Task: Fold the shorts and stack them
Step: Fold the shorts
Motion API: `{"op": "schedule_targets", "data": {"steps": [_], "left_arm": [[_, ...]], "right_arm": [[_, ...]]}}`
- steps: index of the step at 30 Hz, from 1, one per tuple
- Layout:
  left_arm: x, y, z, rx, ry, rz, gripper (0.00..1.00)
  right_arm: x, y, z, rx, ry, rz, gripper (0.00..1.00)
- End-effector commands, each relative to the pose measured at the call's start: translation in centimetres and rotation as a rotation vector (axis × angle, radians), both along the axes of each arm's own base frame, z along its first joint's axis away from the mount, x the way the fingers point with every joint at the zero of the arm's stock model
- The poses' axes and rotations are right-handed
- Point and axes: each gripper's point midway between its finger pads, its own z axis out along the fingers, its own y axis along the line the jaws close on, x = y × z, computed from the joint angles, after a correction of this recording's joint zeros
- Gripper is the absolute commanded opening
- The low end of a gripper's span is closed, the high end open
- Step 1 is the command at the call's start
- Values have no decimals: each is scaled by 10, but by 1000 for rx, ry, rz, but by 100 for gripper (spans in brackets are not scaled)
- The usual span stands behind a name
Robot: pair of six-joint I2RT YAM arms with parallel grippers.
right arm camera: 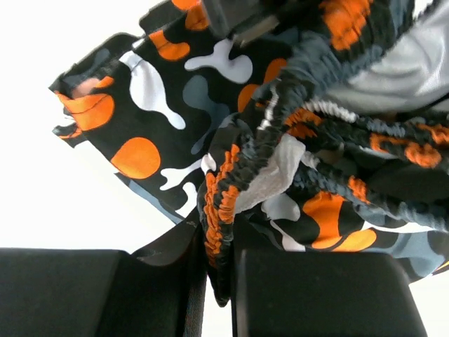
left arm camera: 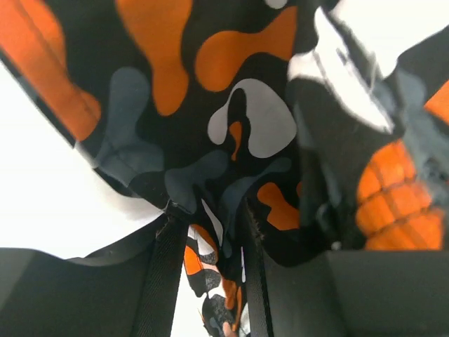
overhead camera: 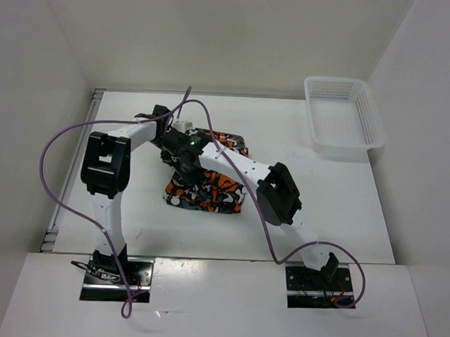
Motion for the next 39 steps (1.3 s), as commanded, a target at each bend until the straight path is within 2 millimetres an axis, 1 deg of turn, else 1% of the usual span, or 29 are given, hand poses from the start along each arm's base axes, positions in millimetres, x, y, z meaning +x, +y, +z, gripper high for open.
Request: {"op": "schedule_targets", "data": {"steps": [1,3,4,9,10,13,15,16,17,18,19,20,21,22,23,24,25,26,27,29,30,31,32,33,34,36,37,38,39], "left_arm": [[-7,-3,-25,16,47,-18,44],[-11,-3,-27,9,59,-20,44],[-11,-3,-27,9,59,-20,42],[-12,-5,-21,-1,52,-22,35],[-15,-4,-23,0,61,-22,33],[-14,-4,-20,-2,52,-22,33],[-14,-4,-20,-2,52,-22,33],[-14,-4,-20,-2,52,-22,35],[-14,-4,-20,-2,52,-22,38],[-8,0,-13,-5,31,-8,42],[-9,3,-14,9,37,-5,46],[-2,9,-7,6,15,13,54],[5,15,1,15,-8,30,57],[10,31,4,24,-4,67,59],[18,39,20,21,-37,89,62],[24,49,24,31,-46,114,62],[31,64,37,30,-71,149,64],[35,71,46,29,-83,166,64],[46,76,64,26,-133,179,66],[51,76,82,24,-161,180,67],[54,77,93,23,-183,180,67],[58,64,103,18,-209,152,68],[55,57,113,7,-213,137,68],[52,48,122,-26,-221,116,68],[47,35,123,-42,-210,86,70],[40,23,120,-53,-190,60,73],[36,18,117,-52,-178,48,74],[30,8,108,-52,-153,23,74],[21,3,100,-49,-125,9,77]], "right_arm": [[16,26,30,118,-35,28,0],[19,32,40,147,-51,21,0],[19,32,40,150,-49,12,0],[35,44,93,268,-164,-24,0],[39,49,115,326,-204,-24,0],[35,60,127,406,-196,-1,0],[33,65,122,422,-186,24,0],[33,66,112,407,-175,23,0],[33,68,105,400,-160,27,15],[29,67,88,368,-123,32,28],[26,67,81,358,-105,46,48],[23,72,88,386,-94,62,66],[22,70,87,378,-88,62,71],[20,70,92,390,-87,67,76],[22,73,113,435,-120,72,82],[23,74,109,434,-120,72,82],[21,71,127,464,-143,75,85],[20,71,138,489,-153,66,91],[20,71,166,546,-196,72,91],[16,67,184,592,-207,52,91],[16,63,193,607,-227,35,91],[12,54,207,634,-249,18,91],[10,49,211,653,-246,-19,91],[15,37,213,666,-246,-59,92],[11,18,207,670,-236,-95,92],[13,-10,187,667,-184,-213,92],[15,-39,148,590,-141,-291,92],[13,-54,147,593,-138,-345,92],[9,-68,133,551,-127,-367,92]]}}
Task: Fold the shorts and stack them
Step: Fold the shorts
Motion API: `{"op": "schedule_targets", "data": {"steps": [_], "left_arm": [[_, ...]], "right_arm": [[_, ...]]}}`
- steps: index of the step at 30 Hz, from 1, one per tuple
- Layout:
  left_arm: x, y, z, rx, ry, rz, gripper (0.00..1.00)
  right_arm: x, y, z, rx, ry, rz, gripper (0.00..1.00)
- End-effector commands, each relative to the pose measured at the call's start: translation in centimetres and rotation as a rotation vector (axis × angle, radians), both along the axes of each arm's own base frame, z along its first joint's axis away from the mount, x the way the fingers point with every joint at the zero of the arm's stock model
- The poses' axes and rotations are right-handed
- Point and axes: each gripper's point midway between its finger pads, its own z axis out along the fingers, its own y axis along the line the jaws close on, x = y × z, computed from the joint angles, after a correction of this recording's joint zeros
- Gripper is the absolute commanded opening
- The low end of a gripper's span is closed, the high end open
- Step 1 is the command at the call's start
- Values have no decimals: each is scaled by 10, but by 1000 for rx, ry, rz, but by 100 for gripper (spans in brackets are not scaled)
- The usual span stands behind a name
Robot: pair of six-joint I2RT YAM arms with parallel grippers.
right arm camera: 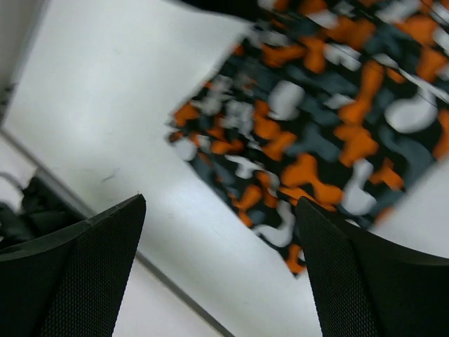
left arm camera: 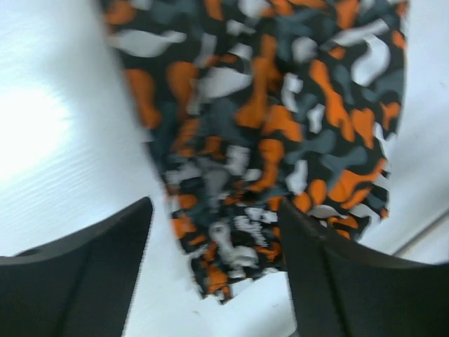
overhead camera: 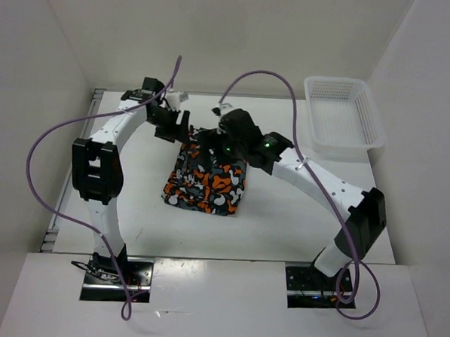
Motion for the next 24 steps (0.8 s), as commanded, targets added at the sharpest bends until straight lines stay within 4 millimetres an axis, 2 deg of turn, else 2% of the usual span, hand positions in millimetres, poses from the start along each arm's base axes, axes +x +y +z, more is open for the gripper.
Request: {"op": "schedule_targets", "data": {"steps": [1,2,3,5,8,9,10,11,13,15,19,22,24], "left_arm": [[-35,-29,-11,-33,103,-81,82],[-39,-41,-14,-32,102,-112,82],[-43,-47,-19,-30,108,-127,82],[-34,-56,-23,10,47,-142,83],[-23,-50,-45,81,36,-119,78],[-18,-50,-52,91,37,-114,76],[-17,-47,-58,111,45,-107,72],[-11,-46,-59,120,30,-101,57],[-9,-43,-69,143,40,-92,43],[-2,-39,-72,169,27,-79,30],[7,-26,-84,246,11,-42,14],[15,-20,-84,281,-18,-20,14],[14,-22,-83,269,-16,-25,17]], "right_arm": [[2,-52,-72,-99,138,-197,92],[-5,-59,-75,-102,149,-203,92],[-15,-70,-98,-148,184,-205,94],[-24,-80,-115,-180,216,-224,94],[-34,-90,-145,-239,260,-249,94],[-33,-88,-147,-232,267,-259,94],[-35,-87,-153,-245,263,-257,94],[-38,-90,-164,-265,288,-268,94],[-40,-88,-170,-253,313,-281,94],[-45,-89,-186,-263,350,-297,94],[-48,-92,-201,-273,375,-316,89],[-50,-91,-207,-273,391,-318,87],[-48,-81,-196,-210,378,-293,87]]}}
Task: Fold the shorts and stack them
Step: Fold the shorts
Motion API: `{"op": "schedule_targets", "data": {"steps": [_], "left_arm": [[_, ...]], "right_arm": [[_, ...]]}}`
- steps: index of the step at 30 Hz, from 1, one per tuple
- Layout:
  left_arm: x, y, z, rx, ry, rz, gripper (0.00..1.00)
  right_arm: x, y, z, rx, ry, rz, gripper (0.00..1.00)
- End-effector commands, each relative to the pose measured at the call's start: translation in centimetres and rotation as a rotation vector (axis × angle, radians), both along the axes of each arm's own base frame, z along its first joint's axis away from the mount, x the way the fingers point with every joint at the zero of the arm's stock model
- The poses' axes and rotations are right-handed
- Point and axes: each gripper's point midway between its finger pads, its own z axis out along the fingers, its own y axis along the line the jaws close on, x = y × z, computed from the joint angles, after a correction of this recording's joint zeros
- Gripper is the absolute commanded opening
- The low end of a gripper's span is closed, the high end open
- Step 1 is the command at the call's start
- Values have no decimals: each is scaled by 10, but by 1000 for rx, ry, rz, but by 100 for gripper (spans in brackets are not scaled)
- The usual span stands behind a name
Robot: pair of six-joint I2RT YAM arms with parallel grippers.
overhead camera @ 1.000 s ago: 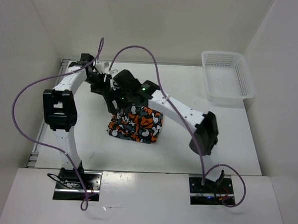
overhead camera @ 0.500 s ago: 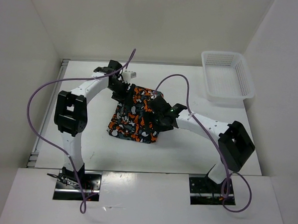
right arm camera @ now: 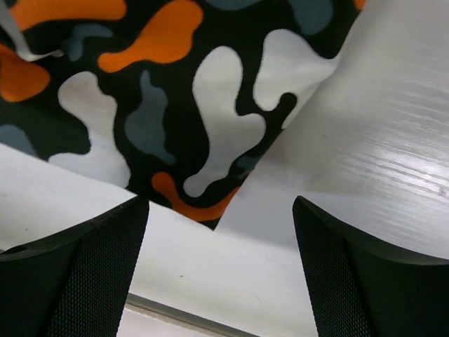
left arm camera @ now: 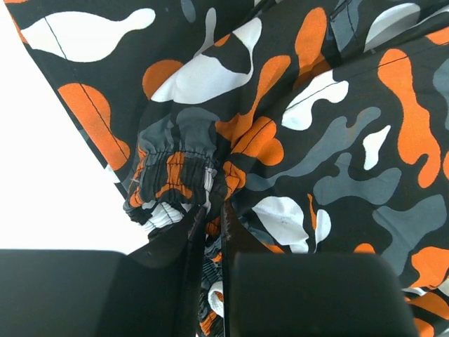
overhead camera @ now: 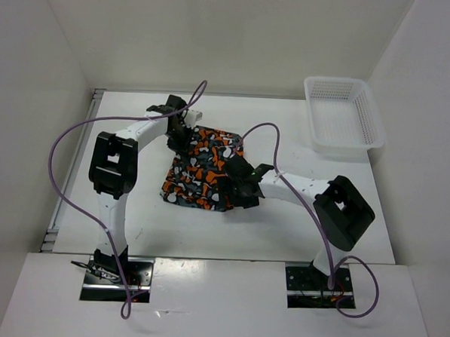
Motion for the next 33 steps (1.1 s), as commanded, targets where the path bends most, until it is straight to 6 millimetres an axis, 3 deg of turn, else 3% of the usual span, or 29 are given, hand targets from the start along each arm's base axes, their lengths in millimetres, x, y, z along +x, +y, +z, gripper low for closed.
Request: {"op": "schedule_targets", "data": {"steps": [1,3,4,6,11,14,16,17,20,26,29,30,32,33], "left_arm": [[16,5,4,21,-55,15,18],[17,3,4,11,-62,11,20],[14,4,-4,16,-42,11,20],[13,4,-8,18,-33,11,20],[10,9,-14,21,-20,20,20],[10,9,-14,21,-20,20,21],[10,7,-14,13,-19,16,21],[10,7,-14,13,-19,16,22],[8,8,-14,15,-10,16,23],[1,8,-20,11,12,13,27],[1,8,-20,11,12,13,27],[1,8,-20,11,12,13,27],[2,9,-20,20,10,16,27],[4,9,-17,17,1,16,27]], "right_arm": [[9,25,24,138,-77,0,87],[7,29,32,186,-88,14,87],[13,33,47,231,-123,19,87],[13,30,51,282,-113,20,87],[39,-3,70,428,-124,-133,70],[44,-19,51,426,-52,-201,60],[39,-10,42,437,20,-175,55],[33,-9,20,412,86,-164,54],[31,-1,7,423,145,-136,54],[26,9,11,480,157,-75,63],[22,18,5,512,209,-13,63],[20,19,-6,502,241,-7,63],[19,24,-11,515,273,14,55],[13,22,-23,500,318,6,52]]}}
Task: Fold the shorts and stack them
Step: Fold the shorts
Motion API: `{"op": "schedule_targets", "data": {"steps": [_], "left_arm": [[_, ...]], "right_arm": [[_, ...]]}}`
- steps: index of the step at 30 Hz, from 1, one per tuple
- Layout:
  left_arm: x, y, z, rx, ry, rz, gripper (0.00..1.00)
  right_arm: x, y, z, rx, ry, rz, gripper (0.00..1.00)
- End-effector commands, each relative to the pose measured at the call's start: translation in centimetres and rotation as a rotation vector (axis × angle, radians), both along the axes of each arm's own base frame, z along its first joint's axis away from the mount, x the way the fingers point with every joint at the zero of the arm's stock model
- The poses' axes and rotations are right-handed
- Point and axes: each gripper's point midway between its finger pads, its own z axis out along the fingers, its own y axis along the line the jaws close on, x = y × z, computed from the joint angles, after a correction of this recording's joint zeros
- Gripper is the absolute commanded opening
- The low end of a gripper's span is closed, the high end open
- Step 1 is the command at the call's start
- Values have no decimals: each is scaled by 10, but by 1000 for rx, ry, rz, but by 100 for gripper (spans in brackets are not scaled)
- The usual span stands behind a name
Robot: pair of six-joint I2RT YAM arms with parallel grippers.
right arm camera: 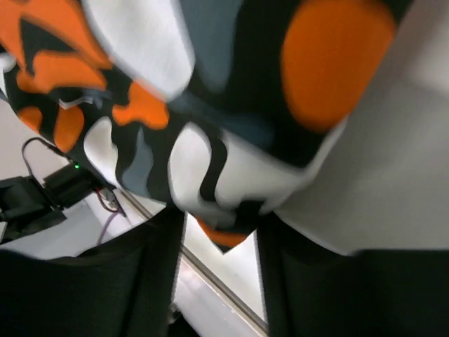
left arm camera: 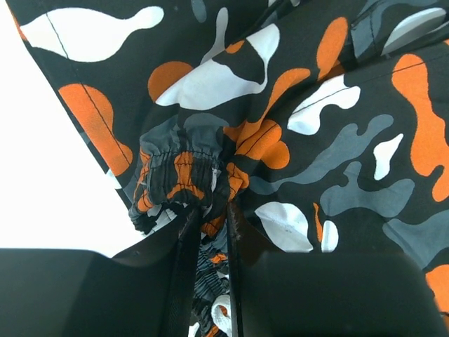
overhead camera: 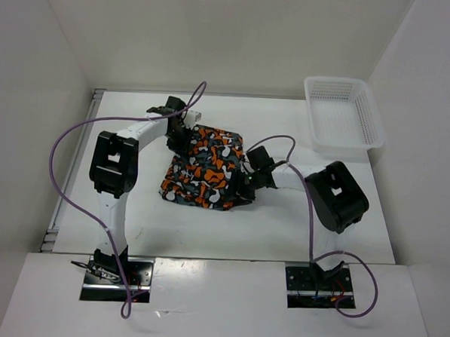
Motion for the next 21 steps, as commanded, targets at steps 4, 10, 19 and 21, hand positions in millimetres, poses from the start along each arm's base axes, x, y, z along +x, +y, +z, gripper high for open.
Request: {"op": "schedule_targets", "data": {"steps": [4,10,19,21], "left_arm": [[0,11,-4,21,8,19,27],[18,5,9,-55,-5,13,24],[26,-43,17,-173,5,-87,27],[24,-41,13,-162,12,-82,36]], "right_arm": [[11,-12,-16,41,54,-4,16],[30,-70,-4,-25,4,-166,0],[47,-81,6,-72,-28,-66,37],[47,-86,5,-101,-45,-63,49]]}}
